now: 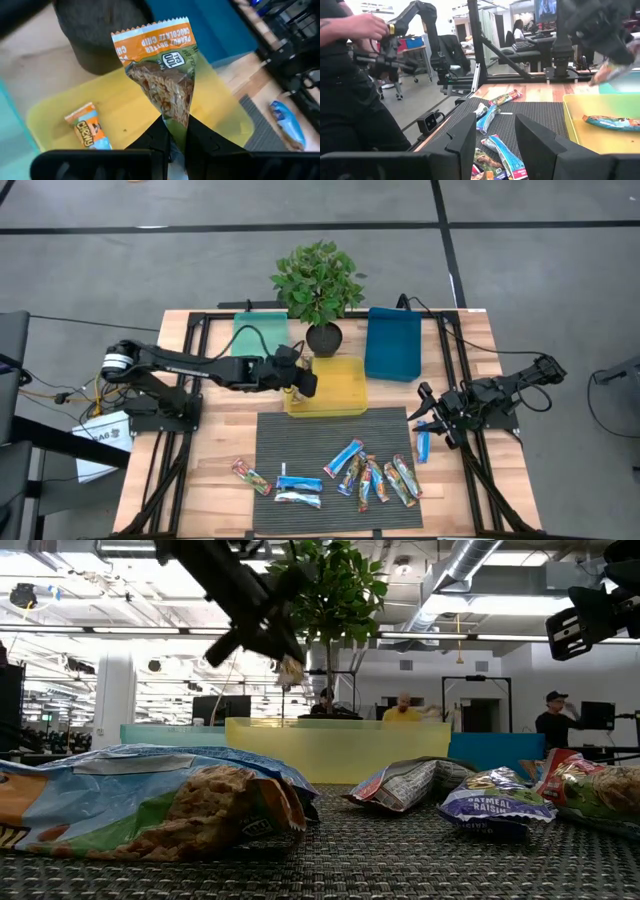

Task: Pick and place Granola Bars by type
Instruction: Put the orange granola bar into the yellow bin

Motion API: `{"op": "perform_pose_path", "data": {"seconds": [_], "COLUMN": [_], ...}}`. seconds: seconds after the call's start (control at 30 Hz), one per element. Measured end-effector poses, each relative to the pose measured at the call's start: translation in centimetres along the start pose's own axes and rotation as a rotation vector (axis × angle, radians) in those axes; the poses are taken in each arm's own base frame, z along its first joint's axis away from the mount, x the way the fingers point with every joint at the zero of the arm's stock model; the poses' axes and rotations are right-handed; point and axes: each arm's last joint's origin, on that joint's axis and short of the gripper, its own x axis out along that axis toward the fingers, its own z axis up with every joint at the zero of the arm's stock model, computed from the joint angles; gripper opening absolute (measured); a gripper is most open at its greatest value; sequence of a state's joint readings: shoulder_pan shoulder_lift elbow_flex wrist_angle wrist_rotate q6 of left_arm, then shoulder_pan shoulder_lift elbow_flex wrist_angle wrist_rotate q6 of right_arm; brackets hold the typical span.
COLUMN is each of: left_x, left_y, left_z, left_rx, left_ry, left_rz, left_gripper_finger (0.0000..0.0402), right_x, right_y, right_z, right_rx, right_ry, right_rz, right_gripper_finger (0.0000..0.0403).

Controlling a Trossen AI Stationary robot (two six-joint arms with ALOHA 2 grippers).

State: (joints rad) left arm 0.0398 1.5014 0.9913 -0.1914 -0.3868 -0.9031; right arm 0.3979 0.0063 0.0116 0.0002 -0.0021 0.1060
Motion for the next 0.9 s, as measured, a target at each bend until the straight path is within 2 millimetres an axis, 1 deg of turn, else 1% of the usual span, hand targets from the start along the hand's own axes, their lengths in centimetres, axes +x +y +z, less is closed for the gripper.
{"op": "perform_pose_path", "data": {"seconds": [0.27, 0.4, 0.6, 0.67, 0.77, 0.9], "left_x": [5.1, 6.6, 6.9, 6.9, 6.9, 6.9], "left_y": [1.6, 2.2, 2.5, 2.5, 2.4, 2.4], "left_z": [-1.5, -1.9, -1.9, -1.9, -2.0, -2.0], "left_rx": [-0.049, -0.093, -0.098, -0.099, -0.102, -0.102], "left_ry": [0.13, 0.184, 0.202, 0.204, 0.219, 0.221], "left_rz": [0.067, 0.087, 0.095, 0.094, 0.083, 0.081], "left_gripper_finger": [0.0027, 0.0027, 0.0028, 0.0034, 0.0053, 0.0089], "right_x": [0.0, 0.0, 0.0, 0.0, 0.0, 0.0], "right_y": [0.0, 0.0, 0.0, 0.0, 0.0, 0.0], "right_z": [0.0, 0.0, 0.0, 0.0, 0.0, 0.0], "right_rx": [0.0, 0.0, 0.0, 0.0, 0.0, 0.0], "right_ry": [0.0, 0.0, 0.0, 0.0, 0.0, 0.0], "right_rz": [0.0, 0.0, 0.0, 0.0, 0.0, 0.0], "right_gripper_finger": [0.013, 0.013, 0.013, 0.013, 0.013, 0.013]}}
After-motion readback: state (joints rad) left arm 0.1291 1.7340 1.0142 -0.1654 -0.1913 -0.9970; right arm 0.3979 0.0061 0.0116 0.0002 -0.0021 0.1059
